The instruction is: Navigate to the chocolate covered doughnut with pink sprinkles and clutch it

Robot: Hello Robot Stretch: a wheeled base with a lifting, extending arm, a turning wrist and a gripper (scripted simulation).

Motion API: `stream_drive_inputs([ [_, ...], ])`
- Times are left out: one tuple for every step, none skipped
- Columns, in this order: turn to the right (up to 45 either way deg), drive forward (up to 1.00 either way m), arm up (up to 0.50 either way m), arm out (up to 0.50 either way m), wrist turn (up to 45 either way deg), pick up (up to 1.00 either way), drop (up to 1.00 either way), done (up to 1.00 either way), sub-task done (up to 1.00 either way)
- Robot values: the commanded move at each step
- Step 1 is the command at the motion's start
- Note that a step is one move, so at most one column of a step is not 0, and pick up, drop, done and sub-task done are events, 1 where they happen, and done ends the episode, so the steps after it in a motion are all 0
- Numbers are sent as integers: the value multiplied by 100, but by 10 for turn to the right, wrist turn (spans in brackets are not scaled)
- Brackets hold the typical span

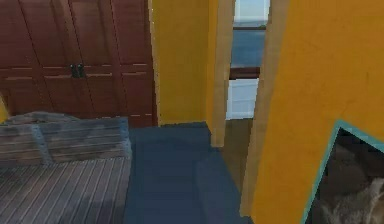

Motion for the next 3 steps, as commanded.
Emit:
stream_drive_inputs([
  [0, 100, 0, 0, 0, 0, 0, 0, 0],
  [30, 0, 0, 0, 0, 0, 0, 0, 0],
  [0, 25, 0, 0, 0, 0, 0, 0, 0],
])
